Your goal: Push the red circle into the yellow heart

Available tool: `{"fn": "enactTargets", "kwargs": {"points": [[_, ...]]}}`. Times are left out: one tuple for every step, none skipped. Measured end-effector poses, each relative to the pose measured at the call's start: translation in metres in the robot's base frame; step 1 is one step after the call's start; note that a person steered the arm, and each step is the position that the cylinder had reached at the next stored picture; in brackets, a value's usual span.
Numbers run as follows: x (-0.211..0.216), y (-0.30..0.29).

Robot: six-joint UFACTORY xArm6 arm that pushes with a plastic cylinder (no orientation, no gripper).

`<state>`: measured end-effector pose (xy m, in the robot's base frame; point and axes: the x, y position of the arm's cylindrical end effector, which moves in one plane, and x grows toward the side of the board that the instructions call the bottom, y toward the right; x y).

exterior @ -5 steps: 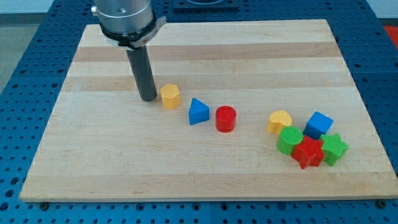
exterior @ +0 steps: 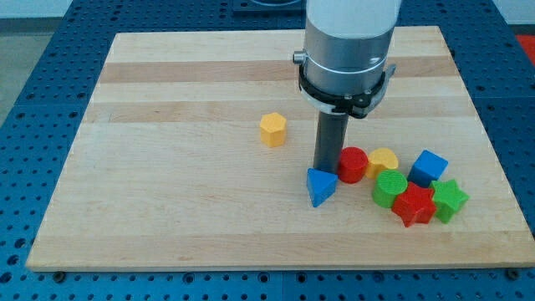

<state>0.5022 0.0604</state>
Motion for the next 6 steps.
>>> {"fn": "enactTargets", "kwargs": {"points": [[0.0, 0.0], [0.011, 0.042], [0.017, 0.056], [0.017, 0.056], [0.017, 0.038], [0.012, -0.015]]}}
